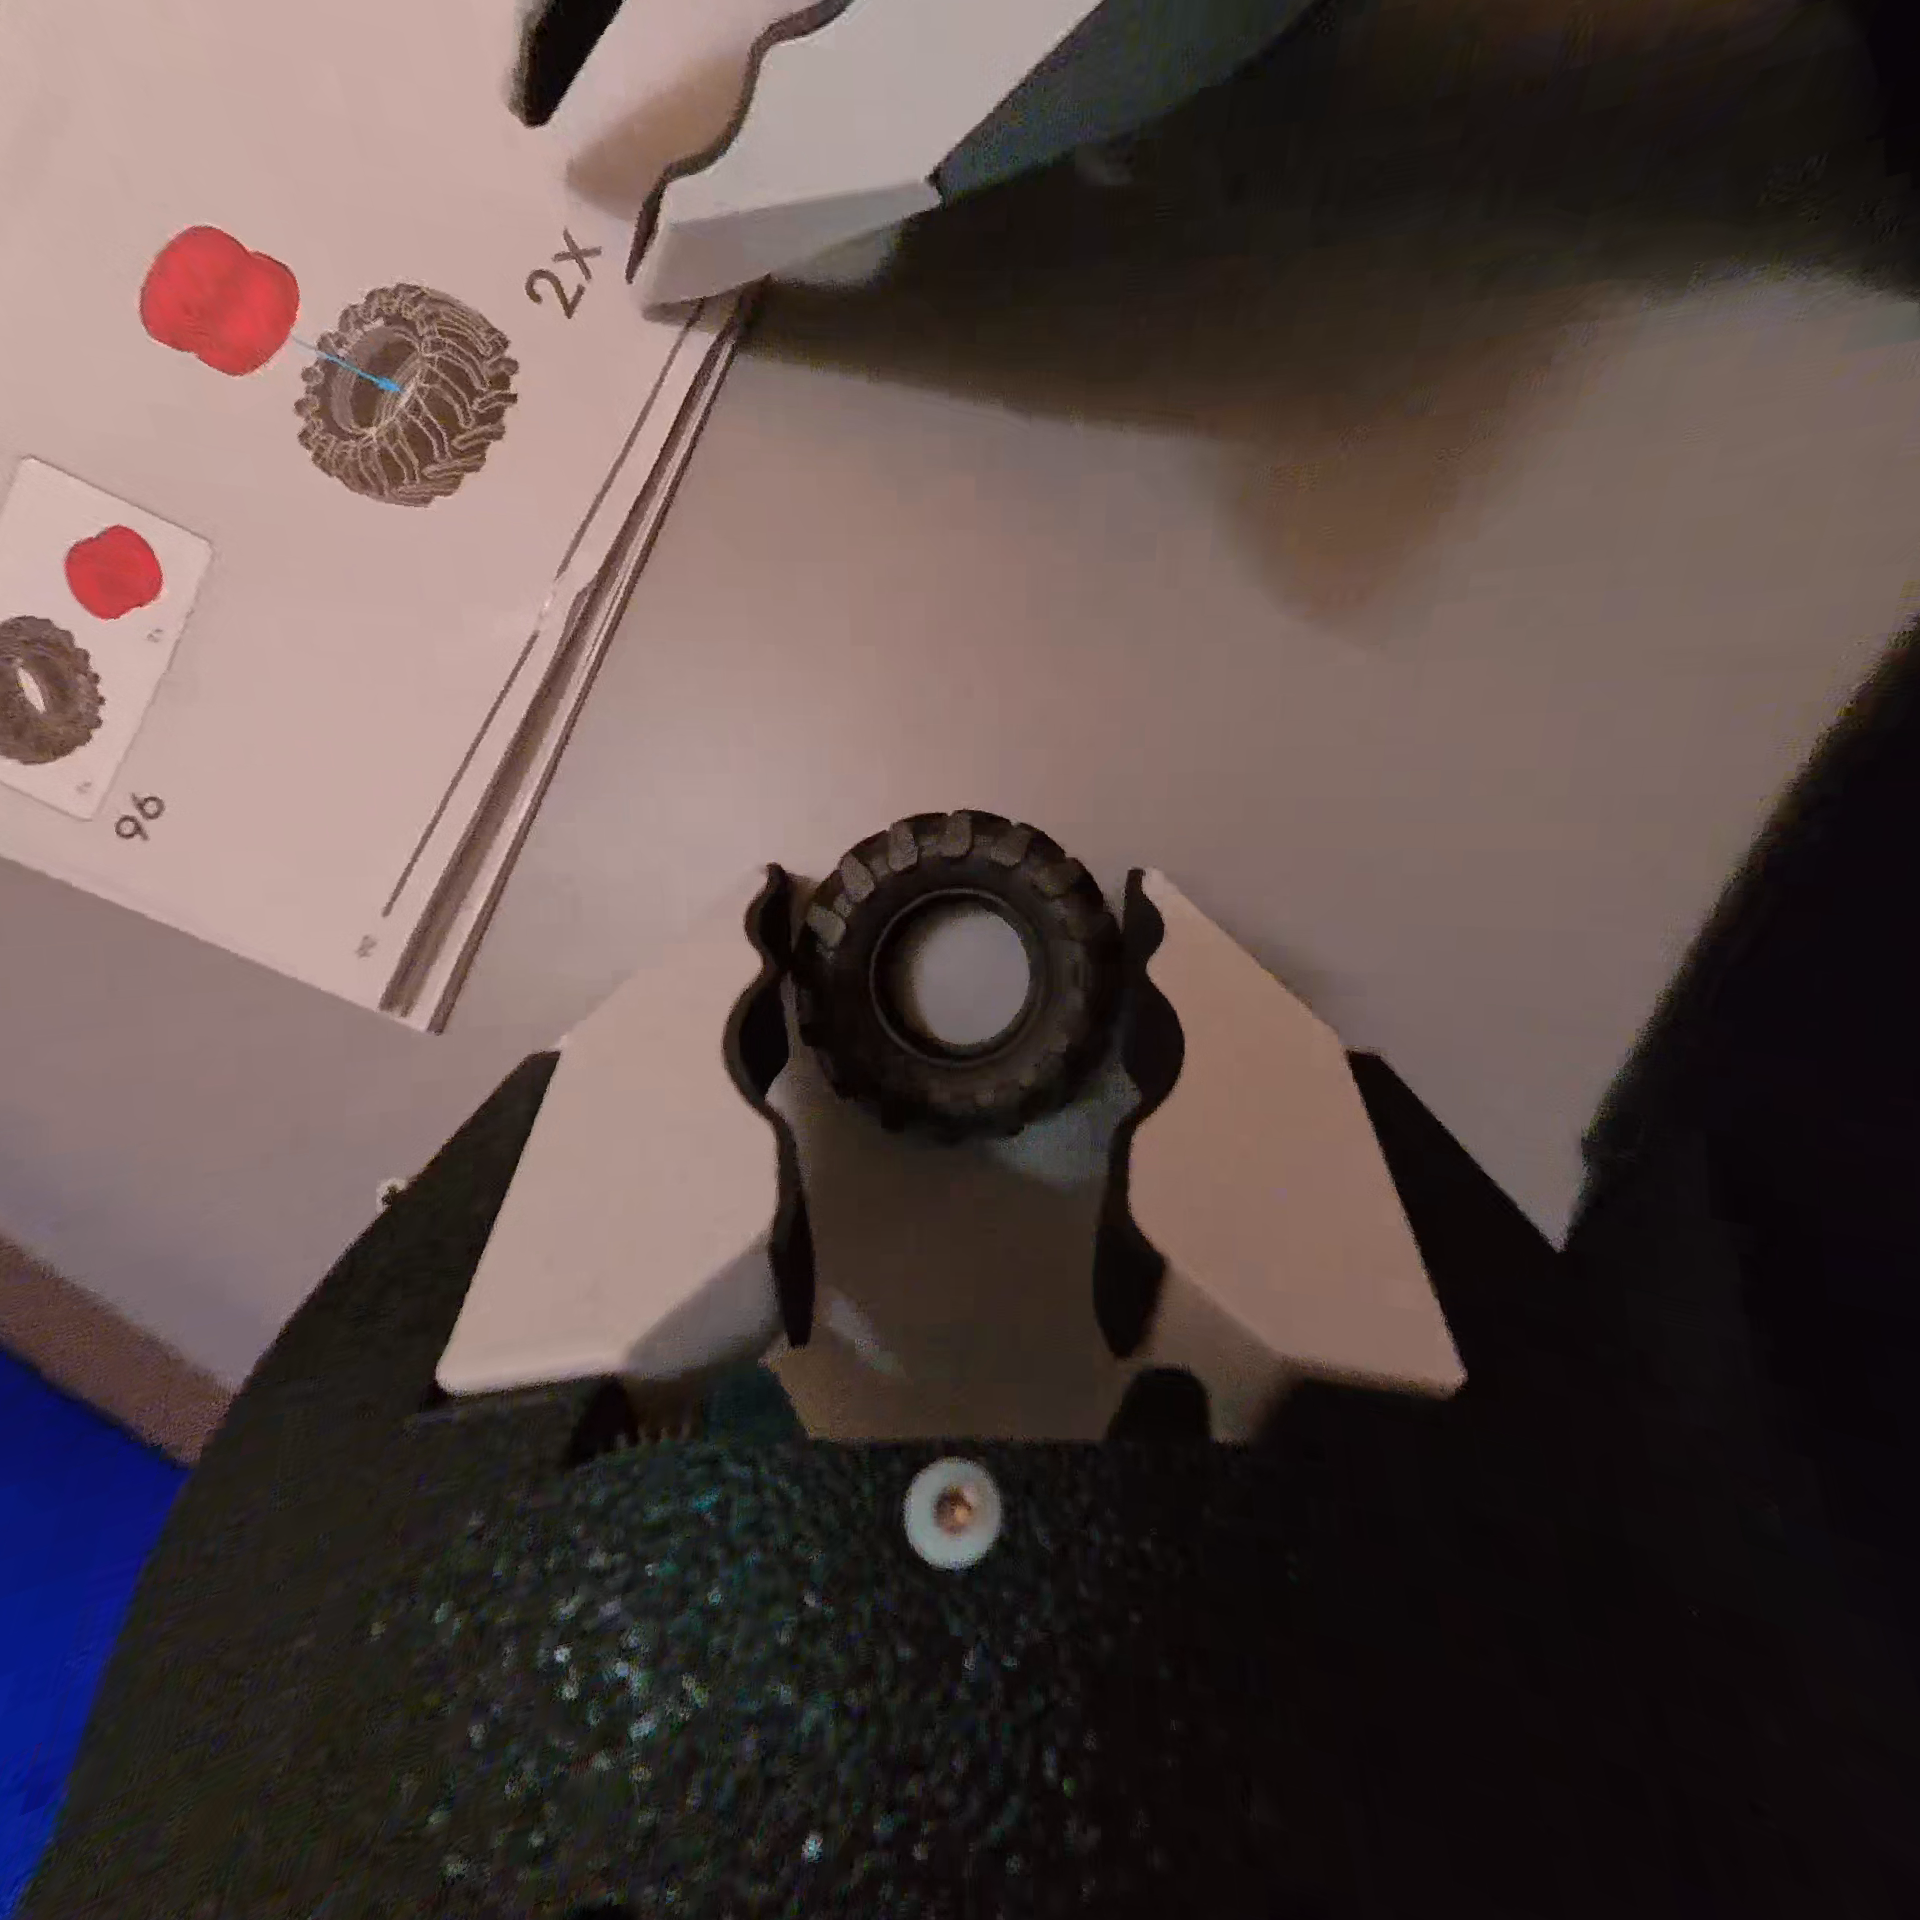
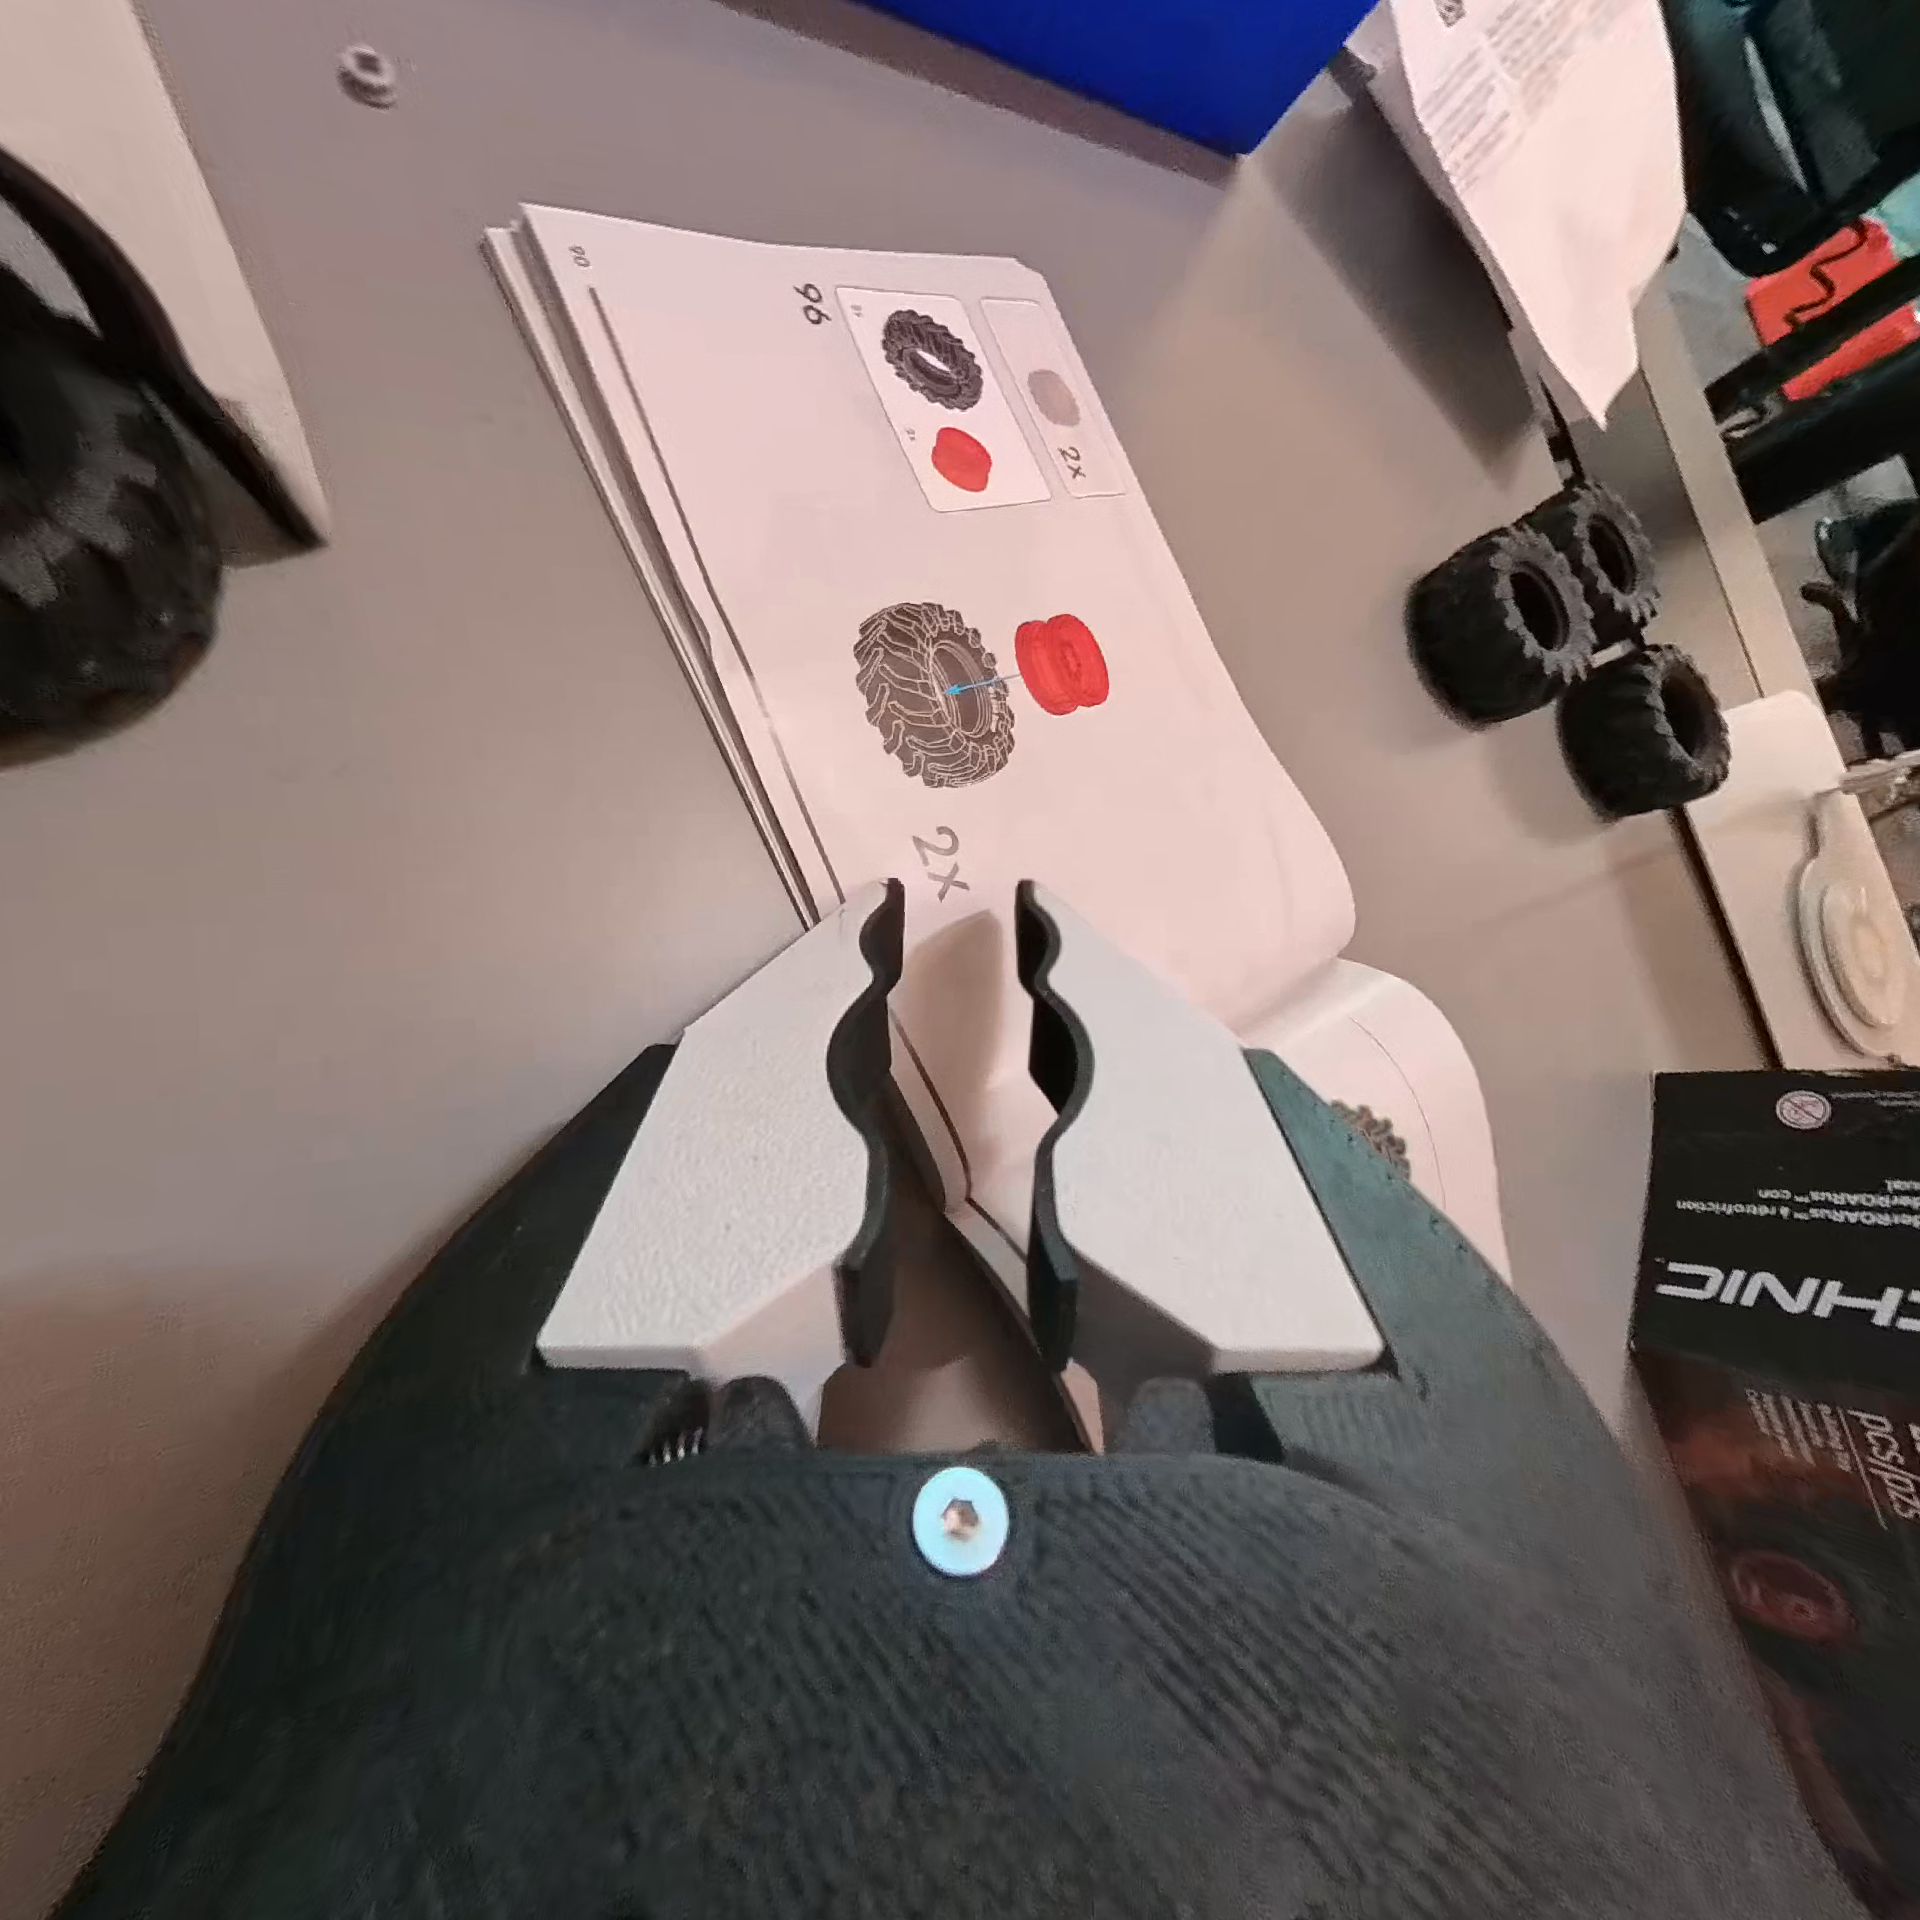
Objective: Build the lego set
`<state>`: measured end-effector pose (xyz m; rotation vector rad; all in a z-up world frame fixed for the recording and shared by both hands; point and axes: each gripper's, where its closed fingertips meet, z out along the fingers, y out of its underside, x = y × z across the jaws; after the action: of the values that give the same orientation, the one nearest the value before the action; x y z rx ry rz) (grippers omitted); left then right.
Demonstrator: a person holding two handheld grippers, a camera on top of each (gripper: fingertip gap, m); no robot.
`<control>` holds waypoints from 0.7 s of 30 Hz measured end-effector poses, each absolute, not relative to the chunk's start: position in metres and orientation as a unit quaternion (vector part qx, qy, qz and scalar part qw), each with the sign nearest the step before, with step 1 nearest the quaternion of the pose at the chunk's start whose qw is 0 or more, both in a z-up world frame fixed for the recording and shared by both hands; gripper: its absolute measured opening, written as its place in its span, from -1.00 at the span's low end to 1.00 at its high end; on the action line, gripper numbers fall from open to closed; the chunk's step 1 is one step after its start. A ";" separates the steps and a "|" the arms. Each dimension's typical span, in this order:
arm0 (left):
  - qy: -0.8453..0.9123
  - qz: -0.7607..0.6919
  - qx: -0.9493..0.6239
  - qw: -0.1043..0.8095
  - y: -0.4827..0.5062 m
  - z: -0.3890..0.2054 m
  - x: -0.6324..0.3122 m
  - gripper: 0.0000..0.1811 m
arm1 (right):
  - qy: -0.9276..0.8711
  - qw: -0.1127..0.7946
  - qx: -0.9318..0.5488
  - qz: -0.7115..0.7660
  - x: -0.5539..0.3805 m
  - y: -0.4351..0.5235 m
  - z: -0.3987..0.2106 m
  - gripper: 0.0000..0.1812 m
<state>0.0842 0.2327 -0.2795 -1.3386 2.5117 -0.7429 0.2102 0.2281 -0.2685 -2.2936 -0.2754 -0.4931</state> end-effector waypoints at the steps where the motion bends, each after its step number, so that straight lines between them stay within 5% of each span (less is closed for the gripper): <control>1: 0.847 -0.255 -0.457 0.097 0.233 -0.279 0.085 -0.32 | -0.102 0.380 -0.897 -0.202 0.212 0.228 -0.267 -0.73; 8: 0.809 -0.346 -0.448 0.160 0.271 -0.198 0.085 -0.38 | -0.070 0.450 -0.874 -0.167 0.196 0.199 -0.226 -0.53; 13: 0.696 -0.269 -0.573 0.338 0.452 -0.158 0.100 -0.54 | -0.102 0.425 -0.891 -0.126 0.175 0.161 -0.230 -0.49; 16: 0.740 -0.185 -0.601 0.237 0.495 -0.212 0.097 -0.26 | -0.106 0.428 -0.893 -0.095 0.156 0.163 -0.239 -0.46; 21: 0.791 -0.173 -0.571 0.133 0.489 -0.263 0.111 -0.28 | -0.101 0.470 -0.876 -0.036 0.116 0.193 -0.236 -0.44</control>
<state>0.1114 0.4892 -0.2631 -1.6554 2.2948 -0.5029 0.1159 0.1931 -0.2361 -2.1465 -0.2486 -0.0875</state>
